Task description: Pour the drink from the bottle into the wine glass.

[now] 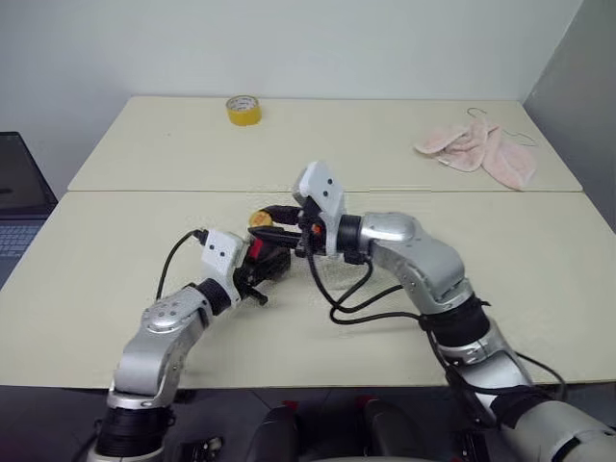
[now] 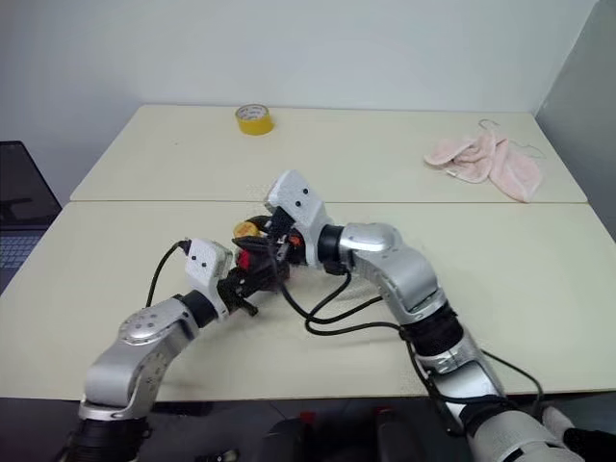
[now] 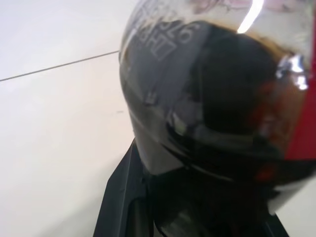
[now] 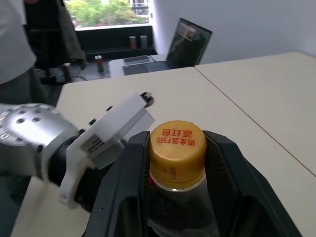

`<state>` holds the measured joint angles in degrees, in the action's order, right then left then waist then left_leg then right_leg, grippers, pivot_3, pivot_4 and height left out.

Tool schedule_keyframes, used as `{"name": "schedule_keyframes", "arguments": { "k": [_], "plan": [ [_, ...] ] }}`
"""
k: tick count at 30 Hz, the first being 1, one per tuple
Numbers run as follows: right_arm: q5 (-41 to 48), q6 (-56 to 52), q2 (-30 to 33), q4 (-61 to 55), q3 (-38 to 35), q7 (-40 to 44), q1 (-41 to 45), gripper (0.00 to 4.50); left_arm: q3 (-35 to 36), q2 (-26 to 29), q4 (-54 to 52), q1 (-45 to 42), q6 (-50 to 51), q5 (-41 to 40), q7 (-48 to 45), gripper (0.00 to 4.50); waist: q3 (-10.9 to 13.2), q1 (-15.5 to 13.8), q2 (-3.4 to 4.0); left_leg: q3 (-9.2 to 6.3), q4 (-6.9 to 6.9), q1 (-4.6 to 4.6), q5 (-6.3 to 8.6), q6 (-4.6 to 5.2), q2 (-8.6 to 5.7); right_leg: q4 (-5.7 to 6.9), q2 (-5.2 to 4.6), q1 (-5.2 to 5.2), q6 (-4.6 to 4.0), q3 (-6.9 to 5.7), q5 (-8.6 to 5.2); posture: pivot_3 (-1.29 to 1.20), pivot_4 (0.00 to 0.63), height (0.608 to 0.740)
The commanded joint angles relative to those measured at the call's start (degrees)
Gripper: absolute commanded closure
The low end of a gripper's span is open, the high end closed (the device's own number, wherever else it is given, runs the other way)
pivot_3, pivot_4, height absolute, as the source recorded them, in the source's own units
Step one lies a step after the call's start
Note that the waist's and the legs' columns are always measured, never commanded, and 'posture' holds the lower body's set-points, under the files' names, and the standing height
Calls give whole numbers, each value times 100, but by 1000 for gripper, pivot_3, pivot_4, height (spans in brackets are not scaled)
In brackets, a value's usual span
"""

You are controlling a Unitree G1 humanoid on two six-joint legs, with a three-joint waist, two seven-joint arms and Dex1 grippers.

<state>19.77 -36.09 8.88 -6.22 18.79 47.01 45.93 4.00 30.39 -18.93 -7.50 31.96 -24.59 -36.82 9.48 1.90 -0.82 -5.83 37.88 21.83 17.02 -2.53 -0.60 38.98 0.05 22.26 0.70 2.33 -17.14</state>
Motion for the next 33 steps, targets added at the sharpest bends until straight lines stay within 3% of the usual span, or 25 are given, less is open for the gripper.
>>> {"name": "schedule_keyframes", "arguments": {
  "k": [1, 8, 14, 17, 25, 33],
  "plan": [
    [449, 536, 52, -199, -65, 976, 339, 3240, 300, 479, -6, -148, 308, -529, -704, 3628, 0, 2, 0, -1, 0, 0, 4, 7, 1, 0, 1, 0, 0, -1, 0, 0, 150, 740],
    [830, 745, 59, -114, -235, 1811, 598, 3240, 191, 1016, -78, -333, 816, -1233, -1562, 3628, 1, 3, 2, 0, 1, 1, 6, 10, 1, -2, 1, 0, -1, 0, 0, 0, 150, 740],
    [1084, 442, 105, -213, -329, 2000, 646, 3240, 14, 963, -194, -240, 790, -1229, -1583, 3628, 2, -2, 3, -2, 2, 0, 6, 10, 2, -1, 1, 0, -1, 0, 0, 0, 150, 740],
    [1068, 253, 20, -226, -406, 1694, 601, 3240, 26, 831, -182, -207, 677, -1117, -1382, 3628, 2, -1, 3, -1, 2, 0, 6, 10, 2, -1, 1, 1, -1, 2, 0, 0, 150, 740],
    [373, 445, -197, -394, -327, 496, 188, 536, 254, -45, -413, 105, 451, -842, -112, 3685, 2, -6, 3, -2, 2, 0, 6, 10, 3, 0, 1, 2, -1, 3, 0, 0, 150, 740],
    [25, 423, -330, -508, -437, -644, -190, 518, 378, -777, -400, 423, -160, -102, 1191, 3704, 0, -27, 0, -1, 5, 2, -1, -2, 2, 0, -1, 2, -1, 3, 0, 0, 150, 740]
  ]
}}
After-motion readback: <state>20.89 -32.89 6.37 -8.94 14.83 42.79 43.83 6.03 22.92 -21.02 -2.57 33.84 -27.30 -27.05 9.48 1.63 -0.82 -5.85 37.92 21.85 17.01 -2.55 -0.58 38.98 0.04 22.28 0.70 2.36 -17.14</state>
